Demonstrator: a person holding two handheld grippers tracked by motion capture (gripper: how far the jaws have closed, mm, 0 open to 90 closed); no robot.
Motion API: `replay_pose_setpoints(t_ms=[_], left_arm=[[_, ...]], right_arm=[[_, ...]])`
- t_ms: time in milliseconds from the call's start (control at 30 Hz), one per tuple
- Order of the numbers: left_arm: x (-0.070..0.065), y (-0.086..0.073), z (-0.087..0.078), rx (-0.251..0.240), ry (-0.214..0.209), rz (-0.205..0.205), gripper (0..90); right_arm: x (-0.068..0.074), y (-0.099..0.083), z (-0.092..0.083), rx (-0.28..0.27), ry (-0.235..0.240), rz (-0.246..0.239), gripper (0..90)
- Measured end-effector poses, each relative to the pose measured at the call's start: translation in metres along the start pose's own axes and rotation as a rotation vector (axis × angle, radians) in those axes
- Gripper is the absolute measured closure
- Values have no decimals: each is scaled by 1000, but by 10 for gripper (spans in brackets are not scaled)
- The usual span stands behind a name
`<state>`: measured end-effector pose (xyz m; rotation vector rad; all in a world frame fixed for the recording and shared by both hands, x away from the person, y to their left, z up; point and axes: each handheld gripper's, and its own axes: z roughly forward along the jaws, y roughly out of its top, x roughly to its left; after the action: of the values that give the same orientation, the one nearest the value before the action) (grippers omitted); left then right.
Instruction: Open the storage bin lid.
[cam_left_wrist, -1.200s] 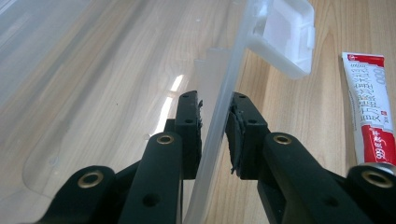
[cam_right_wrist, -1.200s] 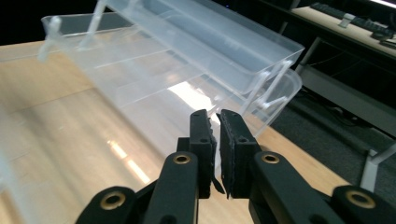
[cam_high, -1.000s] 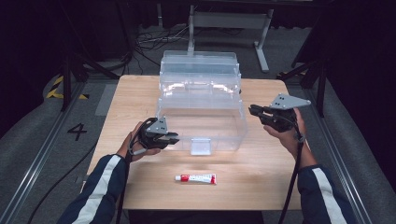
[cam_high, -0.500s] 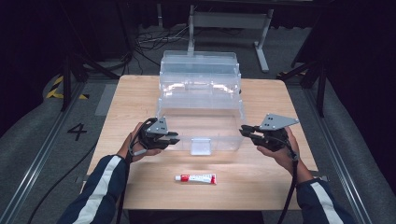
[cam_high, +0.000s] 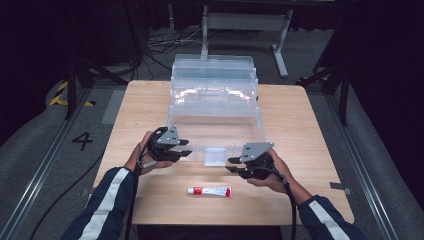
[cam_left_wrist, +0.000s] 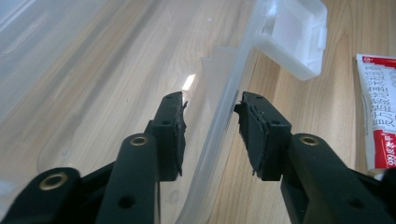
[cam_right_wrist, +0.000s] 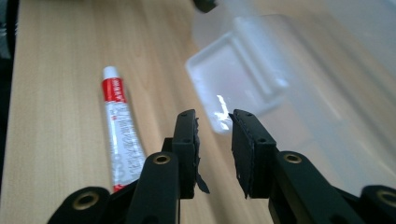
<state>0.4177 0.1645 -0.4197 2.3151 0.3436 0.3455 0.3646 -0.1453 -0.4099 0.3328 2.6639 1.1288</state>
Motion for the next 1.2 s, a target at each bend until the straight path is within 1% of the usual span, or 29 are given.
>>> replay_pose_setpoints(t_ms=[67,133,200,233,300,333,367,400,433,500,533,567,600,633,667,700,733,767,800,833,867,900,1000,1033,1067,1167,1200], left_arm=[[-1,-1,-2,-5,7,-5,576],[-1,-1,-3,1,6,-4,560],[-3,-2,-5,20,29,-4,533],[-3,-2,-7,21,32,-2,522],[-4,-4,-11,18,40,5,512],[-4,-5,-12,11,45,-2,503],[-4,-7,-13,14,45,-8,492],[-4,-7,-13,14,45,-8,486],[-5,-8,-15,24,54,-6,475],[-6,-9,-17,17,64,-17,455],[-6,-9,-17,17,64,-17,450],[-8,-7,-18,27,74,-5,448],[-9,-6,-19,16,68,-1,446],[-9,-6,-19,16,68,-1,450],[-9,-5,-22,-11,62,-13,444],[-9,-5,-22,-11,62,-13,435],[-8,-5,-24,-19,67,-23,427],[-8,-6,-25,-22,68,-28,427],[-8,-8,-28,-26,70,-39,420],[-8,-8,-28,-26,70,-39,420],[-9,-9,-30,-21,78,-37,420],[-9,-11,-32,-25,86,-43,417],[-9,-13,-38,-34,97,-62,401],[-10,-14,-39,-35,98,-68,392],[-10,-15,-40,-39,103,-67,386],[-12,-16,-44,-45,114,-68,378],[-13,-18,-48,-53,121,-68,378]], right_arm=[[6,2,9,19,32,-17,706],[12,4,18,35,66,-29,699],[15,5,24,50,77,-34,688],[17,5,28,58,92,-33,684],[21,7,34,77,120,-45,664],[23,8,37,92,137,-53,645],[24,9,40,100,151,-57,635],[24,9,40,100,151,-57,635],[27,11,48,126,177,-61,613],[30,12,53,154,196,-67,593],[31,13,57,166,204,-82,584],[32,14,60,181,213,-85,576],[33,15,63,190,219,-87,568],[33,15,63,190,219,-87,568],[35,16,69,215,233,-96,562],[35,16,69,215,233,-96,562],[36,17,74,230,239,-102,560],[36,17,74,230,239,-102,560],[36,19,78,242,236,-109,561],[36,20,81,251,237,-114,561],[36,20,81,251,237,-114,561],[36,21,83,257,239,-110,561],[37,24,91,275,248,-122,566],[36,25,94,277,259,-117,574],[36,26,95,279,261,-111,577],[36,29,98,290,269,-115,606],[36,29,98,290,269,-115,606]])
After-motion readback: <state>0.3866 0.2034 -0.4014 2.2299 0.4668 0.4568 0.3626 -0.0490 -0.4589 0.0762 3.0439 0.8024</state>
